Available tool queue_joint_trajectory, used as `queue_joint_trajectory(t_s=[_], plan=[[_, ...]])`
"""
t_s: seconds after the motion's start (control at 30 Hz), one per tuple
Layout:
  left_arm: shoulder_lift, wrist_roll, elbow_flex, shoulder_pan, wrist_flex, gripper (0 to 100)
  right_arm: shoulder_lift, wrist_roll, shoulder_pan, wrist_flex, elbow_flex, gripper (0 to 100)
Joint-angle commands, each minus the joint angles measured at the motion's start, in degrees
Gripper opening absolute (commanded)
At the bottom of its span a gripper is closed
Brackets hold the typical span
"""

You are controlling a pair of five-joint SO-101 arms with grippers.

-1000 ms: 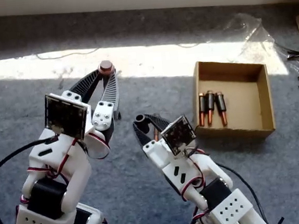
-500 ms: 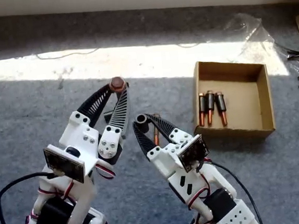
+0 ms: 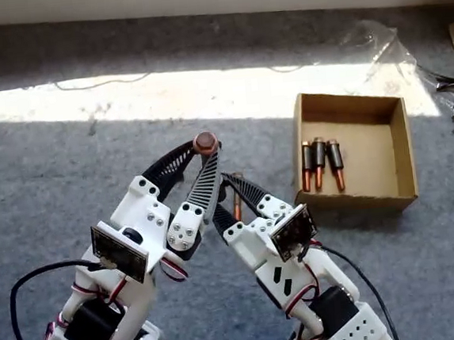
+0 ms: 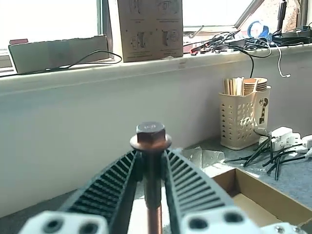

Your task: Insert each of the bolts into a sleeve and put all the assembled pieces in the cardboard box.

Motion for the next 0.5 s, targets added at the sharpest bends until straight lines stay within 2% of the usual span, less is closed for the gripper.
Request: queue_joint_trajectory(t_s=[0.0, 0.2, 0.33, 0.47], plan=[[-0.9, -0.3, 1.1, 0.9, -1.6, 1, -1.3, 0.2, -0.5, -0.4, 1.5, 0.5], [-0.9, 0.0, 2.8, 0.7, -1.8, 1, -1.3, 0.2, -0.3, -0.3, 1.5, 0.5], [-0.9, 6.7, 2.6, -1.4, -3.4, 1, -1.3, 0.2, -0.3, -0.3, 1.6, 0.5], [-0.9, 10.5, 2.5, -5.3, -4.6, 1, -1.3, 0.4, -0.4, -0.5, 2.9, 0.5]])
